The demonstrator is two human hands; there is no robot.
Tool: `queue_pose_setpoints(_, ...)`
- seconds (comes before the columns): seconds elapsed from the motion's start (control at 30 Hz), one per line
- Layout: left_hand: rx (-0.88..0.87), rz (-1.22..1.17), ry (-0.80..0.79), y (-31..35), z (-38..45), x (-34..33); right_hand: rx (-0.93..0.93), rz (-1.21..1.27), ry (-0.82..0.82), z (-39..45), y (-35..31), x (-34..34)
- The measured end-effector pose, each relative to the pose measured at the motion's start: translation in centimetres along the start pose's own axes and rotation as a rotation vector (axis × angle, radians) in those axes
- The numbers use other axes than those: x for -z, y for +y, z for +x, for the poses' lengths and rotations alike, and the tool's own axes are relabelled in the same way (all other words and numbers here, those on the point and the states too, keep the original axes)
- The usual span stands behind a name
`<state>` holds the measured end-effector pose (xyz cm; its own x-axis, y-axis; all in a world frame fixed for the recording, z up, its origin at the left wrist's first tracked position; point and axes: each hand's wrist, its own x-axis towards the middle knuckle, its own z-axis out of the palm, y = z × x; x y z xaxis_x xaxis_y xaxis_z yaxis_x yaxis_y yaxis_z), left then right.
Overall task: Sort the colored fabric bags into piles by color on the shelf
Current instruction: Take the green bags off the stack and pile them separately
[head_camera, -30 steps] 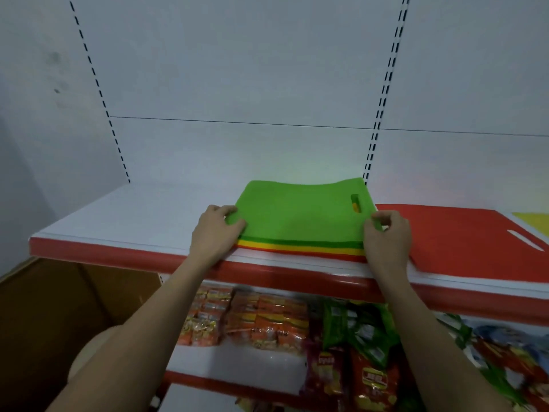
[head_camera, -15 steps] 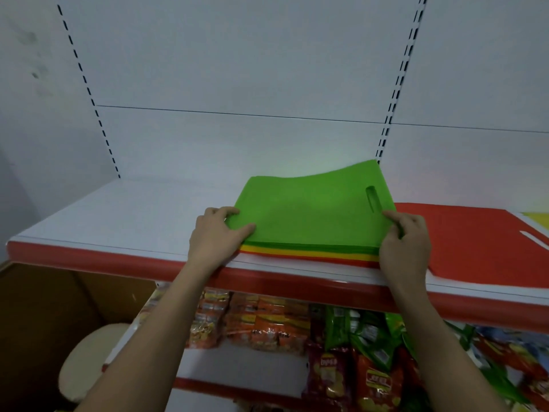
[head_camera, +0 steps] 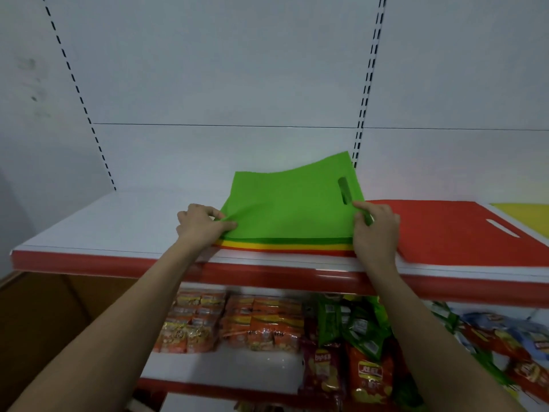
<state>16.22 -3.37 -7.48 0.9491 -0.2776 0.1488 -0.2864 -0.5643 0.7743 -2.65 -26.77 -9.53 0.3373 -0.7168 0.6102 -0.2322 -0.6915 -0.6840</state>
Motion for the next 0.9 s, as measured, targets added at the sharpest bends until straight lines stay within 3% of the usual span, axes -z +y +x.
queue_pose_setpoints(0.1, -0.055, -0.094, -0.004, 1.1, 0.0, 1.4, 0.012, 0.032, -0.026, 0.0, -1.7, 0.6)
queue_pose_setpoints(0.27, -0.033, -0.504, -0.186, 2.2, -0.2, 4.3, 0.004, 0.079, -0.009, 0.2, -4.6, 2.8)
queue_pose_setpoints(0.4, -0.024, -0.728, -0.273, 2.3, -1.4, 6.3, -0.081, 0.098, -0.084, 0.0, -6.9, 4.4)
queue_pose_setpoints(0.53, -0.091, -0.750, -0.398, 2.4, -2.7, 8.2, -0.199, 0.209, -0.137, -1.6, -9.8, 7.0)
queue_pose_setpoints(0.77, -0.116, -0.662, -0.399, 3.6, -5.6, 7.2, -0.283, 0.239, -0.090, -5.3, -11.6, 12.1)
queue_pose_setpoints(0.9, -0.145, -0.688, -0.476, 4.6, -8.0, 5.5, -0.344, 0.224, -0.082, -6.9, -10.4, 15.8)
